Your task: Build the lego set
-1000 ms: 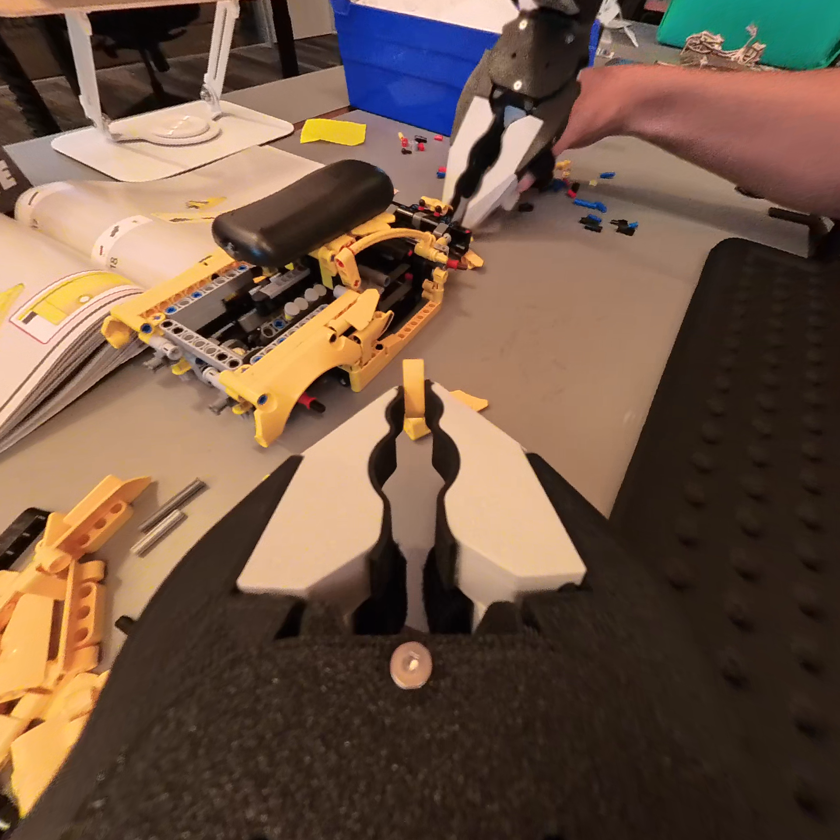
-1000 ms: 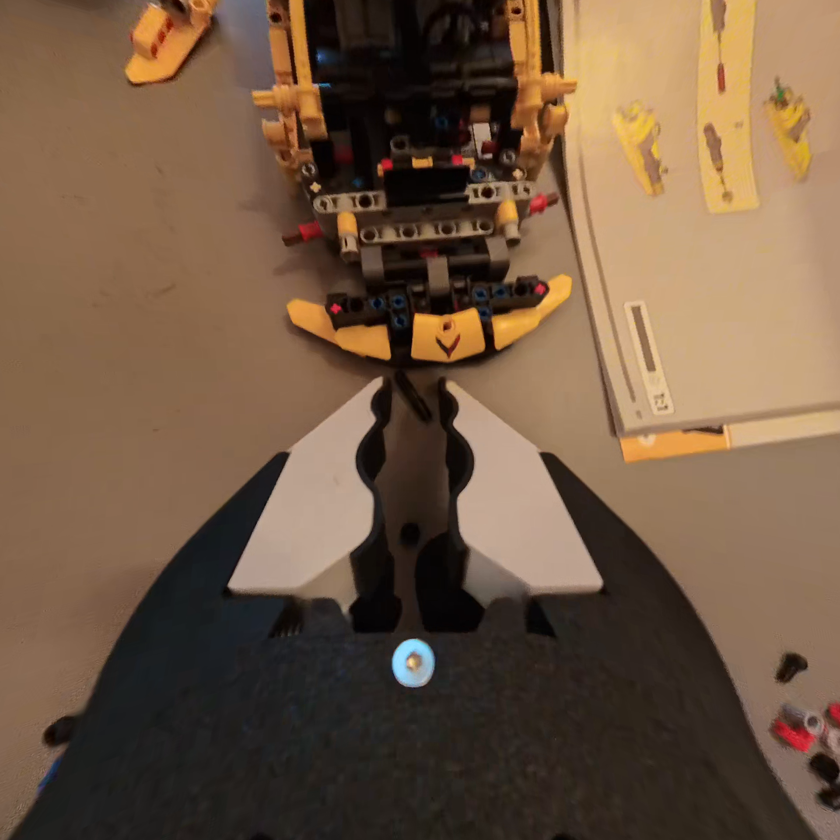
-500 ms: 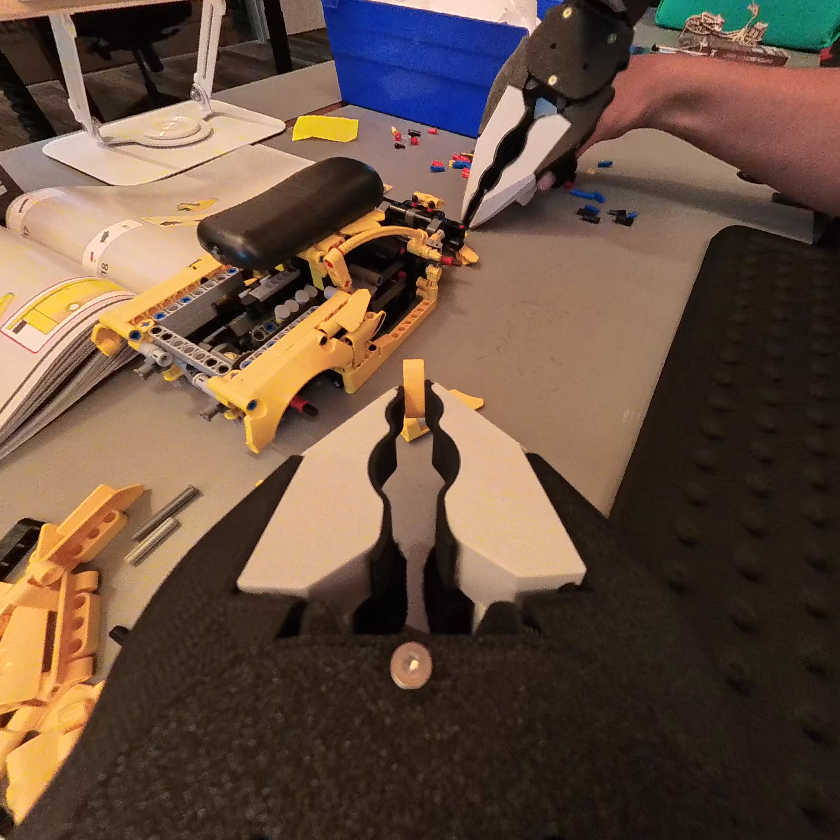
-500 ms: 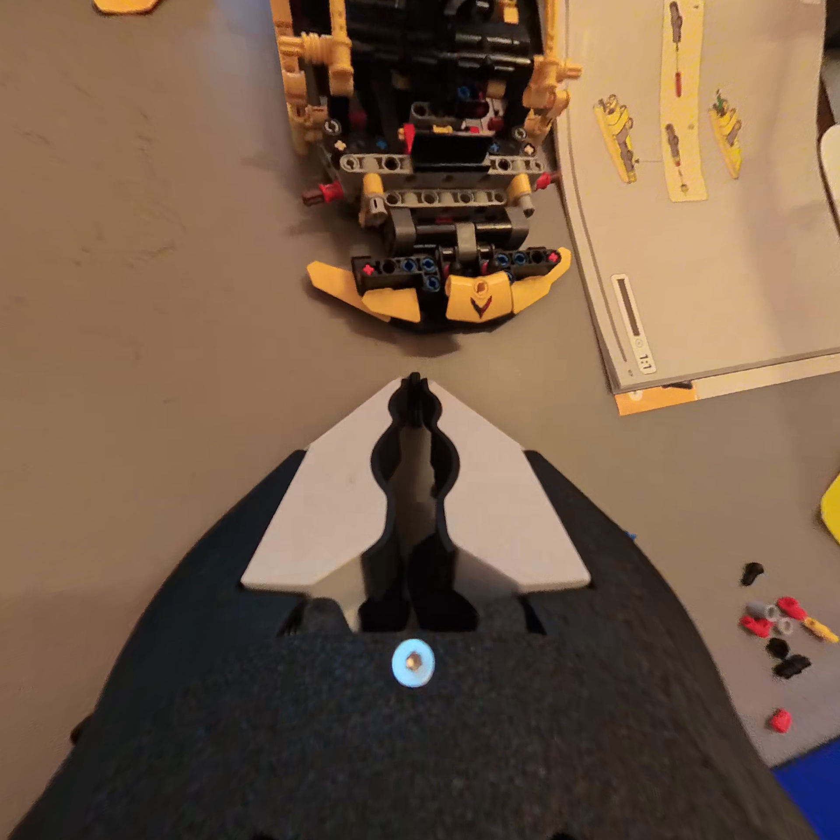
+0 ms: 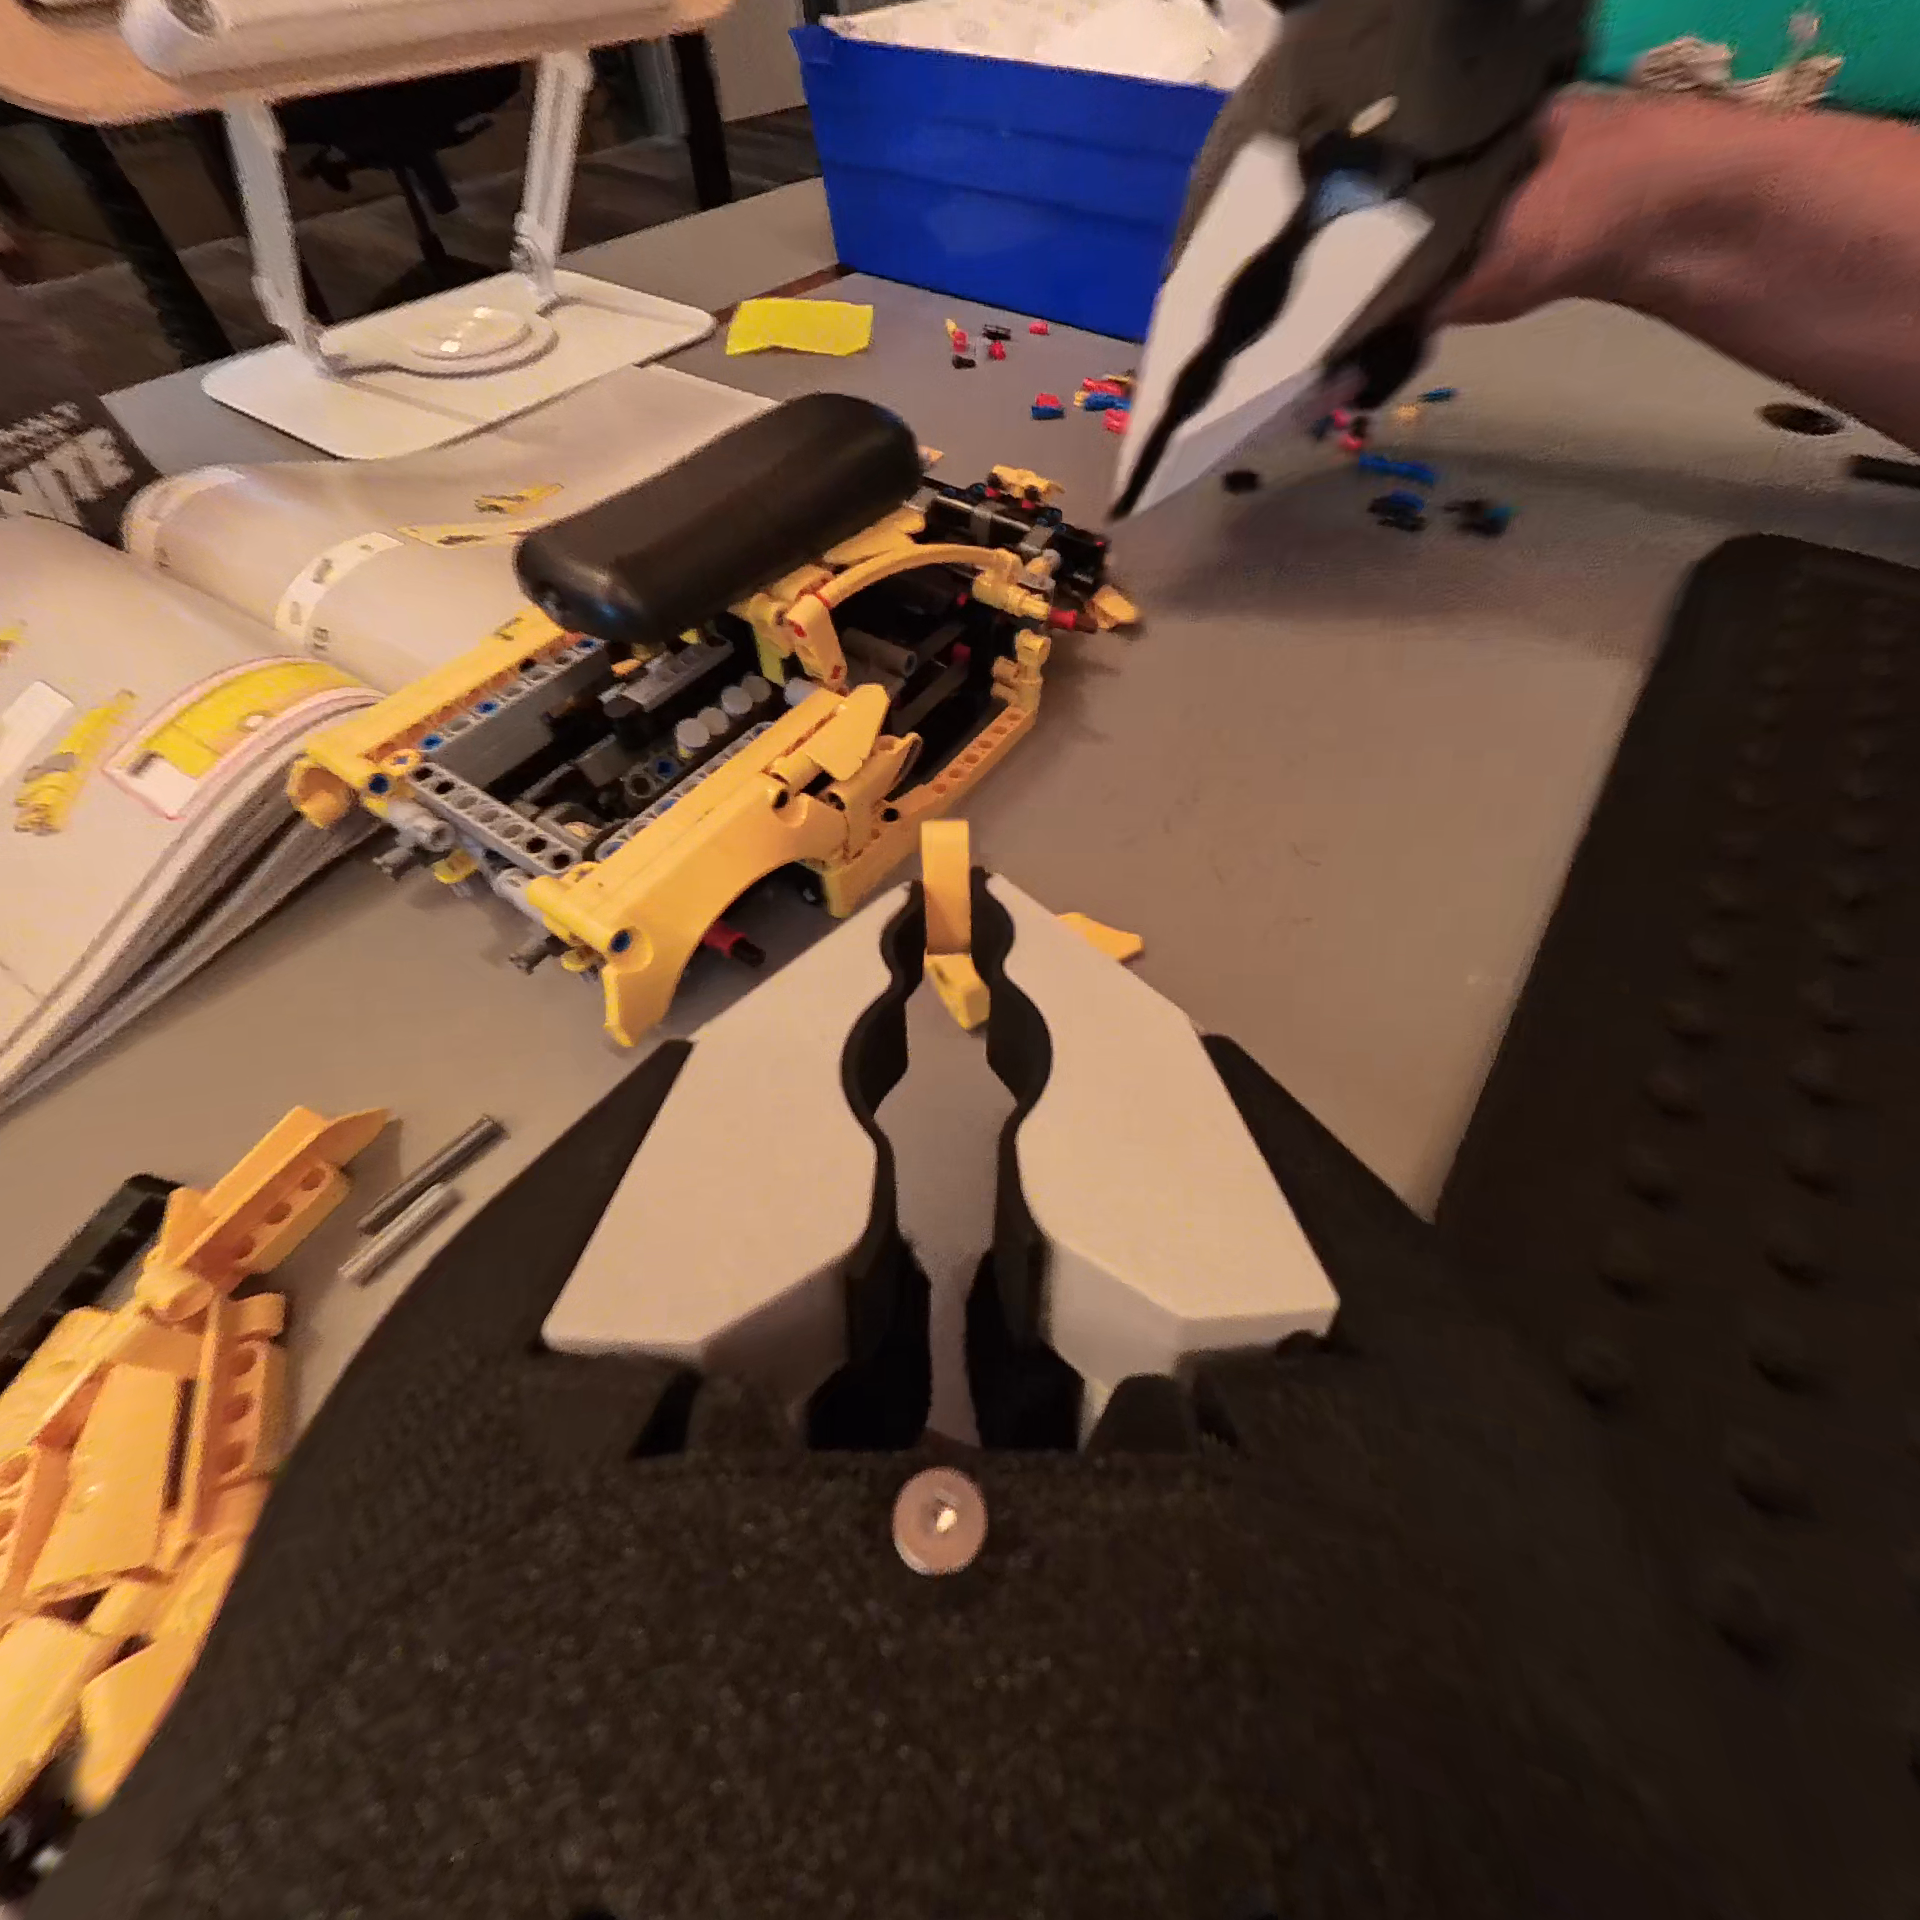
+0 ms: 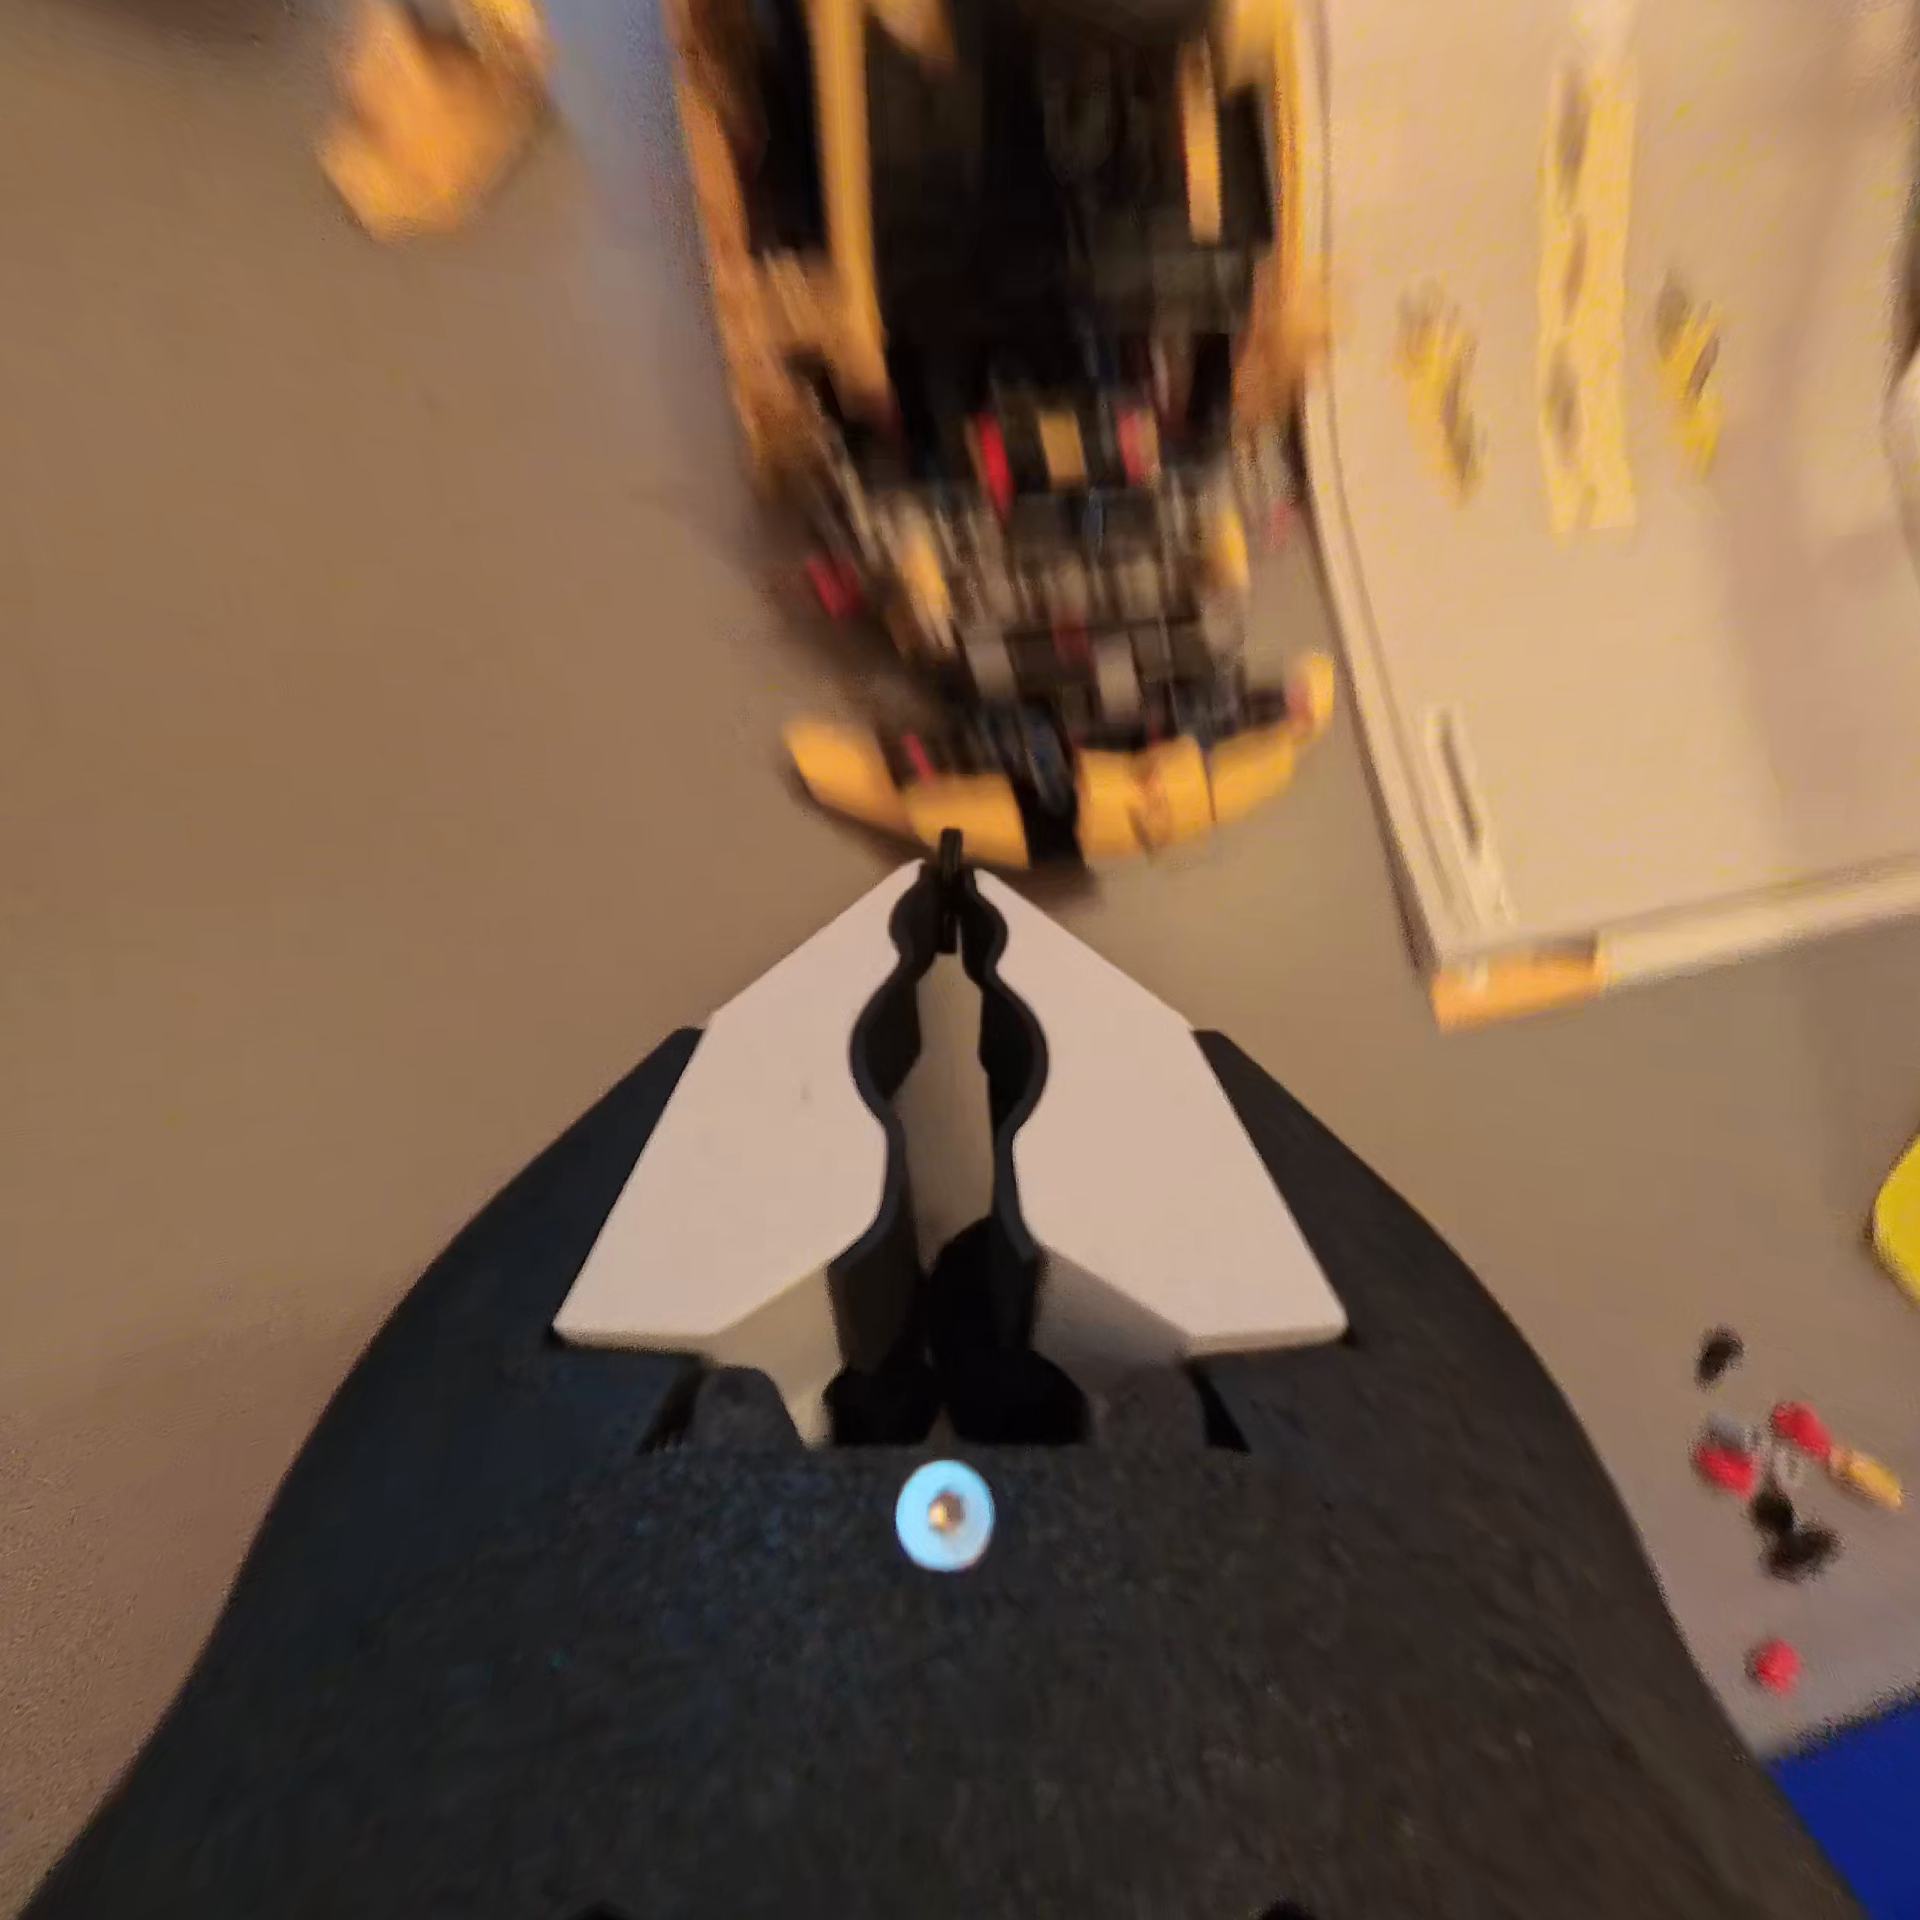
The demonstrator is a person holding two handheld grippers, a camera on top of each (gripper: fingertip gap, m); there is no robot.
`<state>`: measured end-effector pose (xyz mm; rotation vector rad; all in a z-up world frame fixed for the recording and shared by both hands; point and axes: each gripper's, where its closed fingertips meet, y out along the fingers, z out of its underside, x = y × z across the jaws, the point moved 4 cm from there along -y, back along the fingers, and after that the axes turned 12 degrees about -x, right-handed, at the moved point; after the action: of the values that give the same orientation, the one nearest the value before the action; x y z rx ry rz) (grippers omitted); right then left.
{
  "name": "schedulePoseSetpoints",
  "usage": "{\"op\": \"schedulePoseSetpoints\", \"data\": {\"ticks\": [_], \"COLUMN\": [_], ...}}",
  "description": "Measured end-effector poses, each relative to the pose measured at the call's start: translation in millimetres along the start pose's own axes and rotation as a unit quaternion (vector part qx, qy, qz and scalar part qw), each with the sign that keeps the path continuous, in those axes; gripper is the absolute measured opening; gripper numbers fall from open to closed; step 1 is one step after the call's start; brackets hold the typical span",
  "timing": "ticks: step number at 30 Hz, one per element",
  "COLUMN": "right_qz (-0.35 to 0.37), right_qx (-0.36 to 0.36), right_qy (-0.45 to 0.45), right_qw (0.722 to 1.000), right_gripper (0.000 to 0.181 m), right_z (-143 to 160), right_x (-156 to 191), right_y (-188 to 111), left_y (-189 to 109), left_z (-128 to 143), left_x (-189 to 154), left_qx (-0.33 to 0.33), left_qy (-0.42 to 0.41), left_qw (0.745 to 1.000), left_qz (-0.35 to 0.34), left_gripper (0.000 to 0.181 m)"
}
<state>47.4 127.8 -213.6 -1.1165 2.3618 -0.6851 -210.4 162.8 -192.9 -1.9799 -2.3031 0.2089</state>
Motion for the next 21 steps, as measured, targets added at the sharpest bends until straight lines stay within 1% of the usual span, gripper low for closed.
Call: {"op": "schedulePoseSetpoints", "data": {"ticks": [2, 3, 4, 6, 7, 8, 9, 10, 12, 13, 16, 21], "right_qz": [0.003, 0.004, 0.004, 0.017, 0.003, -0.01, -0.005, -0.007, -0.016, -0.02, -0.016, 0.015], "right_qx": [-0.116, -0.16, -0.189, -0.191, -0.21, -0.232, -0.238, -0.232, -0.247, -0.243, -0.239, -0.219], "right_qy": [0.009, 0.027, 0.054, 0.152, 0.216, 0.268, 0.301, 0.318, 0.355, 0.364, 0.358, 0.351], "right_qw": [0.993, 0.987, 0.98, 0.97, 0.954, 0.935, 0.923, 0.919, 0.902, 0.899, 0.903, 0.91], "right_gripper": [0.001, 0.001, 0.002, 0.002, 0.002, 0.002, 0.002, 0.002, 0.001, 0.001, 0.001, 0.001], "right_z": [-65.3, -93.8, -114.7, -132.6, -140.2, -146.4, -146.4, -144.1, -144.1, -143.3, -143.2, -137.8], "right_x": [31.4, 50.0, 68.6, 90.9, 99.5, 104.5, 104.5, 105.4, 105.4, 106.0, 105.1, 103.0], "right_y": [4.0, 11.9, 25.6, 59.8, 74.3, 85.6, 95.4, 102.5, 104.2, 104.5, 104.6, 108.6], "left_y": [-0.7, -0.9, -0.9, -0.6, -0.6, -0.5, -0.6, -1.0, -1.8, -1.7, -0.3, 1.4], "left_z": [-2.1, -4.1, -5.7, -6.5, -6.5, -6.4, -6.0, -4.9, -4.3, -3.7, -1.6, 3.8], "left_x": [3.1, 2.5, 2.0, -0.5, -1.8, -3.0, -3.6, -2.4, -1.4, -1.6, -1.3, -0.3], "left_qx": [-0.004, -0.01, -0.014, -0.015, -0.015, -0.015, -0.014, -0.009, -0.008, -0.005, 0.007, 0.034], "left_qy": [0.013, 0.017, 0.022, 0.026, 0.026, 0.025, 0.024, 0.027, 0.025, 0.027, 0.062, 0.138], "left_qw": [1.0, 1.0, 0.999, 0.999, 0.999, 0.999, 1.0, 0.999, 0.999, 0.999, 0.998, 0.988], "left_qz": [-0.018, -0.02, -0.023, -0.02, -0.016, -0.013, -0.011, -0.016, -0.018, -0.017, -0.031, -0.059], "left_gripper": [0.007, 0.007, 0.007, 0.007, 0.007, 0.007, 0.007, 0.007, 0.007, 0.007, 0.007, 0.007]}}
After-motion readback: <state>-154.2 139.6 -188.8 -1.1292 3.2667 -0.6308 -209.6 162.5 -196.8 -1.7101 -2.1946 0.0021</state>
